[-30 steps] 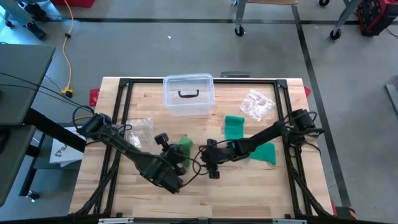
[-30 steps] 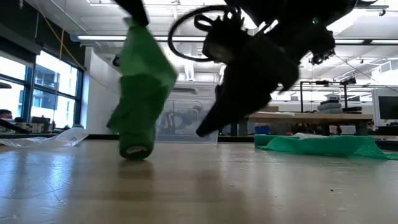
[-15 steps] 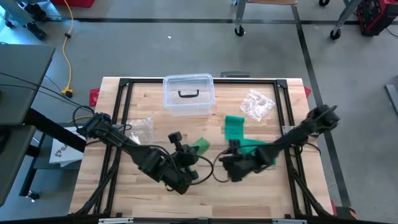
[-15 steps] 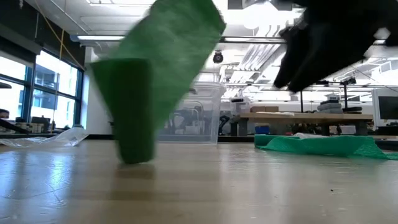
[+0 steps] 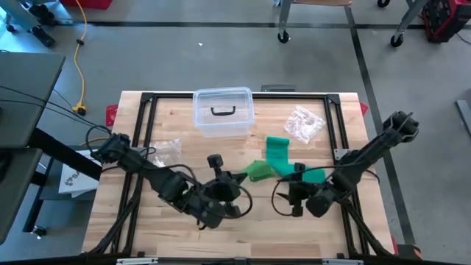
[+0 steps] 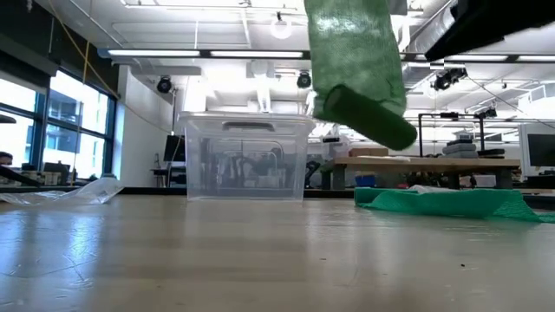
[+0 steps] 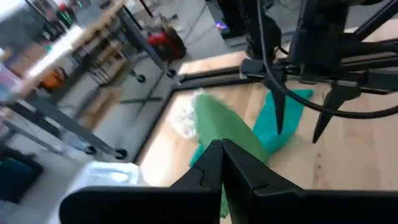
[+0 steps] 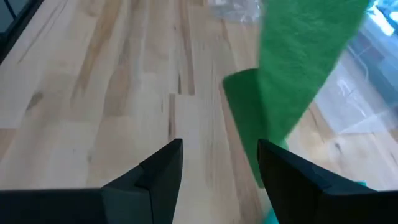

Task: Roll bandage
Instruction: Roll the green bandage

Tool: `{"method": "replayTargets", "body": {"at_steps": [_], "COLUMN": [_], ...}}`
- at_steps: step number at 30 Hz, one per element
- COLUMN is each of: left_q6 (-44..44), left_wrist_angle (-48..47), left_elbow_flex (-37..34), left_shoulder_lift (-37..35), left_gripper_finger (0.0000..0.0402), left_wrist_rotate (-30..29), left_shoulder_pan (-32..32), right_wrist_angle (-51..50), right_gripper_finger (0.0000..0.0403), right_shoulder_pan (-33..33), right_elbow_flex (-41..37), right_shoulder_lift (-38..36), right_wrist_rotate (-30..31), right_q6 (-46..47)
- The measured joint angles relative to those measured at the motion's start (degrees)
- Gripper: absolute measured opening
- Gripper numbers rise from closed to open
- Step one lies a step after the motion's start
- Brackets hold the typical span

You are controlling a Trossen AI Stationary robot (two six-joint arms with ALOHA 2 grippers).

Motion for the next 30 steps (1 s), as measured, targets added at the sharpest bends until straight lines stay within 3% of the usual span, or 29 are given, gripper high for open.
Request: {"method": "replayTargets", "body": {"at_steps": [3, 5, 10, 16, 22, 27, 30], "left_q6": [-5.65, -7.7, -12.98, -14.14, -14.9, -16.26, -17.82], "left_wrist_angle": [1.76, 4.72, 6.19, 6.41, 6.34, 6.25, 5.41], "left_elbow_flex": [-3.95, -8.28, -12.41, -12.43, -12.43, -12.43, -12.43], "left_shoulder_lift": [0.04, 0.18, 0.28, 0.15, 0.13, 0.13, 0.13], "left_gripper_finger": [0.0, 0.0, 0.0, 0.0, 0.0, 0.0, 0.0], "left_wrist_rotate": [6.11, 6.8, 2.25, -2.79, -3.71, -5.83, -5.91], "left_shoulder_pan": [1.55, 2.01, 2.53, 3.26, 3.37, 3.45, 3.45], "right_wrist_angle": [6.33, 13.43, 30.79, 36.49, 44.13, 44.48, 44.5], "right_gripper_finger": [0.0199, 0.0199, 0.019, 0.0157, 0.0106, 0.0064, 0.0042], "right_shoulder_pan": [-0.04, -0.04, -1.28, -3.97, -8.77, -13.39, -15.75], "right_elbow_flex": [-4.64, -8.19, -14.97, -14.14, -10.48, -6.27, -4.36], "right_shoulder_lift": [0.04, 0.04, 0.25, 3.96, 13.96, 20.88, 22.99], "right_wrist_rotate": [-0.39, -1.85, -16.13, -25.05, -25.81, -21.7, -23.8], "right_q6": [2.68, 3.36, -0.11, -5.03, -11.96, -13.63, -13.85]}}
